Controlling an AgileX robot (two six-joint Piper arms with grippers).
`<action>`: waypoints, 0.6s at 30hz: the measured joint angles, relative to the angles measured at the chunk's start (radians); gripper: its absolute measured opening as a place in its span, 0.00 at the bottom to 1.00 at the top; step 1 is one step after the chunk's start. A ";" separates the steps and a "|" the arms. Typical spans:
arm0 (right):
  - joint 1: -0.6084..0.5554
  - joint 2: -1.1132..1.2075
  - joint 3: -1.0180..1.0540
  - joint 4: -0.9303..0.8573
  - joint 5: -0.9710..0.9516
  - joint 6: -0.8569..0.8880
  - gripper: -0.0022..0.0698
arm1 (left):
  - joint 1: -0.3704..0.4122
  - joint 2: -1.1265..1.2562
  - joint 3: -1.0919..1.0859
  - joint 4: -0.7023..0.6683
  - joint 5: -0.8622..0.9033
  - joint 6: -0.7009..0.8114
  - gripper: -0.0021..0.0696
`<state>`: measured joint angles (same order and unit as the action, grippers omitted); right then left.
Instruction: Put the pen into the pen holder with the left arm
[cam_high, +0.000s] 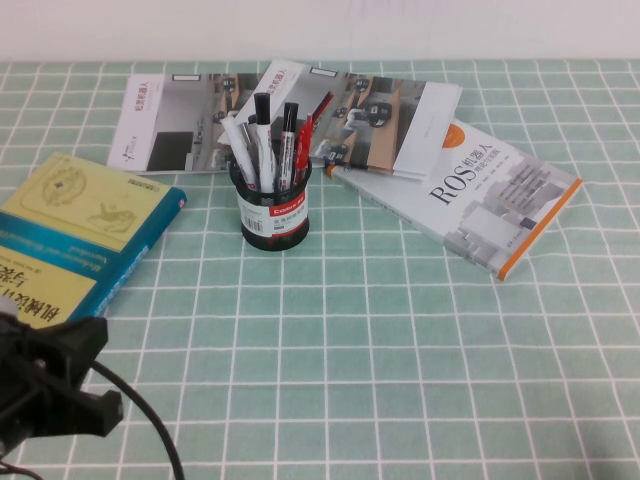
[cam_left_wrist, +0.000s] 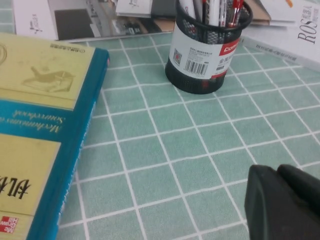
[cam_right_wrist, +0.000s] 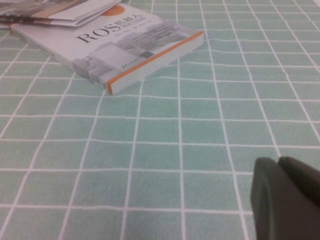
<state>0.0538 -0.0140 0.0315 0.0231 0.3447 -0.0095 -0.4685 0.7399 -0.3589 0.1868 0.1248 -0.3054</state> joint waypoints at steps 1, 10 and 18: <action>0.000 0.000 0.000 0.000 0.000 0.000 0.00 | 0.000 -0.004 0.000 0.000 0.000 0.000 0.03; 0.000 0.000 0.000 0.000 0.000 0.000 0.00 | 0.050 -0.161 0.078 0.028 -0.004 0.000 0.03; 0.000 0.000 0.000 0.000 0.000 0.000 0.00 | 0.213 -0.521 0.295 -0.127 -0.074 0.126 0.03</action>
<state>0.0538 -0.0140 0.0315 0.0231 0.3447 -0.0095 -0.2555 0.2188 -0.0637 0.0597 0.0505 -0.1795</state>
